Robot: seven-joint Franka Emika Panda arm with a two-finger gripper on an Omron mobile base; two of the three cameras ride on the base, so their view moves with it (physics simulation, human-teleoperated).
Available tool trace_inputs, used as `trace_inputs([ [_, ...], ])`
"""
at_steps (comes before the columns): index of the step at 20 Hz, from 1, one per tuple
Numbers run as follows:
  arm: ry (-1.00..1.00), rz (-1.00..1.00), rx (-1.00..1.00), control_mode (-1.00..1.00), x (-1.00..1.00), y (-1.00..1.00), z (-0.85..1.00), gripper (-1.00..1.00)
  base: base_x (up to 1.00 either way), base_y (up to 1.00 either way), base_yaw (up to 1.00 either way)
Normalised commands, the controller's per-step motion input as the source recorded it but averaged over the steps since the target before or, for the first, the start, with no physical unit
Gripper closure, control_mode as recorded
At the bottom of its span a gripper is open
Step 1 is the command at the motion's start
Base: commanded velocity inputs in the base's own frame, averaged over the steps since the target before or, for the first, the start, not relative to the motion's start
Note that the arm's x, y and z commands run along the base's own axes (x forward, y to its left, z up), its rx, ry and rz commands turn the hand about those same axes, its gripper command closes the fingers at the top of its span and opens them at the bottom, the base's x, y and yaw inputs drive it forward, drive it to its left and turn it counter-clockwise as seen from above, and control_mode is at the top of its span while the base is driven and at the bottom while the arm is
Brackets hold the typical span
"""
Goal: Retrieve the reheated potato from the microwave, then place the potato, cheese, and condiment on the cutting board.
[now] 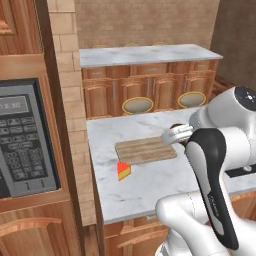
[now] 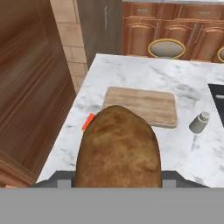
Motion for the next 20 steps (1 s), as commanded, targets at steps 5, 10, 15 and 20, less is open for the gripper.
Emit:
trace_inputs([
  [5, 0.0, 0.0, 0.0, 1.0, 0.0, 0.0, 0.0, 1.0, 0.38, 0.0, 0.0],
  [10, 0.0, 0.0, 0.0, 1.0, 0.0, 0.0, 0.0, 1.0, 0.05, 0.0, 0.0],
  [15, 0.0, 0.0, 0.0, 1.0, 0.0, 0.0, 0.0, 1.0, 0.0, 0.0, 0.0],
  [20, 0.0, 0.0, 0.0, 1.0, 0.0, 0.0, 0.0, 1.0, 0.0, 0.0, 0.0],
])
